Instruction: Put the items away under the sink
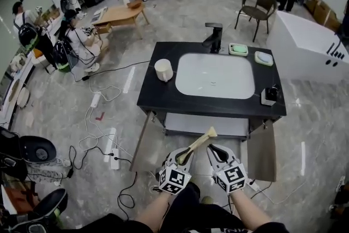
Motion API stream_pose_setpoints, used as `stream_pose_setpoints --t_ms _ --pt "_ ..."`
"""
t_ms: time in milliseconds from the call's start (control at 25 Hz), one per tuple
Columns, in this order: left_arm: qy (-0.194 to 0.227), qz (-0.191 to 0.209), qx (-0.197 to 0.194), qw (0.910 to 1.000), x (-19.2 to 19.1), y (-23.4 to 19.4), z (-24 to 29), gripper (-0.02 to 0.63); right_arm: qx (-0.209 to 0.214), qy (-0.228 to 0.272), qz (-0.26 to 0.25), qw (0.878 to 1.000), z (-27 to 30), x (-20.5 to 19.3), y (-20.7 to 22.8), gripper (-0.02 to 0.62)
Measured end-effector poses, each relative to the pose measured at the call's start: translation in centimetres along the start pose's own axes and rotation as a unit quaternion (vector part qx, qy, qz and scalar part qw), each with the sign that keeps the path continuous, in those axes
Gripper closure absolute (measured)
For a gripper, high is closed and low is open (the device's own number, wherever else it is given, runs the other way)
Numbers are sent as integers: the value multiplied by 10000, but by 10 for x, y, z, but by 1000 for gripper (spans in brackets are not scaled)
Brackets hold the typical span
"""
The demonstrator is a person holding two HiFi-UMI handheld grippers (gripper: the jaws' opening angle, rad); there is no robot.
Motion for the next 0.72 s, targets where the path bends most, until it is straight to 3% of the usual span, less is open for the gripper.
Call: stream_pose_setpoints --t_ms 320,560,720 --pt "211 77 -219 9995 -40 34 47 554 -139 96 -118 9998 -2 -54 29 555" --pt "351 91 -198 9991 -106 24 125 554 -135 203 -312 9992 50 -139 60 555" --pt "449 164 -400 9981 -169 21 189 554 -28 365 -189 9991 91 -216 84 555"
Point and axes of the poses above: the fingertips, and each gripper's own axes: z forward along the fingers, y to its right, x out of its top, the point moved 9 cm from there along -z, backward along the fingers, and after that the axes turned 3 degrees about -x, right-handed, at the moved point
